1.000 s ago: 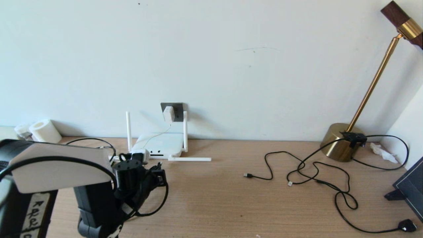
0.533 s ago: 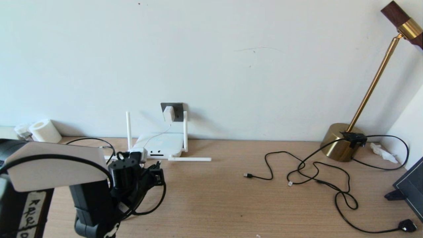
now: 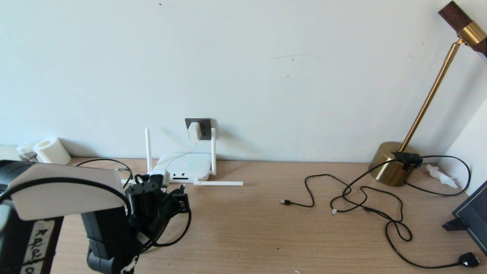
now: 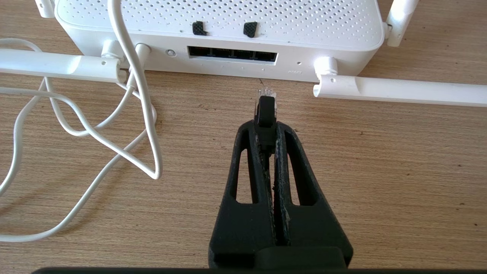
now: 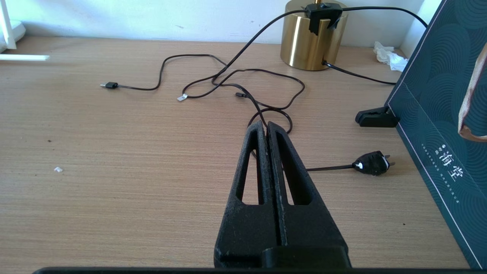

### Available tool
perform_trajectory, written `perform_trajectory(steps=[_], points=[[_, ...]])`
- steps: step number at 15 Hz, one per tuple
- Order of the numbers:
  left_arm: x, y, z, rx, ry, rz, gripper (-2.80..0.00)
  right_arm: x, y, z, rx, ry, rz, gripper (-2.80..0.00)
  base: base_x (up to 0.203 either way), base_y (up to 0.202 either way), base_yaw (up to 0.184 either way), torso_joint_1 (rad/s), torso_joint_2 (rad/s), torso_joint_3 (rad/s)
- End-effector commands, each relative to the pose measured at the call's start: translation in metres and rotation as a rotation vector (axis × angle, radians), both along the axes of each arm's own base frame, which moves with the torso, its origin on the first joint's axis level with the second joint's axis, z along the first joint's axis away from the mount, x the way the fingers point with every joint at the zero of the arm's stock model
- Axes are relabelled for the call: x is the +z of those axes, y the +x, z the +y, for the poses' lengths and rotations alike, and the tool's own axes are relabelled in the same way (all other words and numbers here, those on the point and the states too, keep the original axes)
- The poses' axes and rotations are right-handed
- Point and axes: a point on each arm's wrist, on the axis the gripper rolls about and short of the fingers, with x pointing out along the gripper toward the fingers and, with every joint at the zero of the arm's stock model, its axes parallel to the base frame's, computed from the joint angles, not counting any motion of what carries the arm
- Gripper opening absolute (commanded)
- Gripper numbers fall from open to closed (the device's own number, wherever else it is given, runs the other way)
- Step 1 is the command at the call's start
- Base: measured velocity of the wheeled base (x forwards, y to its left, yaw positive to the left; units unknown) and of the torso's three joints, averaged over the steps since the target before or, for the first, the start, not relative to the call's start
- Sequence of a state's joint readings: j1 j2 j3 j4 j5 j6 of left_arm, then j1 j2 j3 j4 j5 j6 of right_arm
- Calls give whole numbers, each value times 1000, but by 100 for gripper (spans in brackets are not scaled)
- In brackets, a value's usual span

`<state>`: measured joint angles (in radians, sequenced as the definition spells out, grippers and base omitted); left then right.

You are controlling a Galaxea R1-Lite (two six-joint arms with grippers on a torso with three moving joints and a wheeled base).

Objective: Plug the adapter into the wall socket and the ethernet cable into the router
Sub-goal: Align cable and router interface

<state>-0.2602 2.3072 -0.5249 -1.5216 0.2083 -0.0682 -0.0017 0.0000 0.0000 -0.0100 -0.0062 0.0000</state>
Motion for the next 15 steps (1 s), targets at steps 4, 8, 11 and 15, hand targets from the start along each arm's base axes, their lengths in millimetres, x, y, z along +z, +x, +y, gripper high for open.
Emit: perform_trajectory(steps=[4,8,11,15], points=[[-1,3,3,12,-2,-8,-280,0,0,0,0,0,-1,-280,0,0,0,0,0,0],[-2,5,7,22,-4,-10,-280,0,0,0,0,0,-1,-280,0,0,0,0,0,0],[-3,10,10,32,0,-17,-280,0,0,0,0,0,-1,-280,0,0,0,0,0,0],[1,16,15,33,-9,-38,-280,0,0,0,0,0,-1,-280,0,0,0,0,0,0]])
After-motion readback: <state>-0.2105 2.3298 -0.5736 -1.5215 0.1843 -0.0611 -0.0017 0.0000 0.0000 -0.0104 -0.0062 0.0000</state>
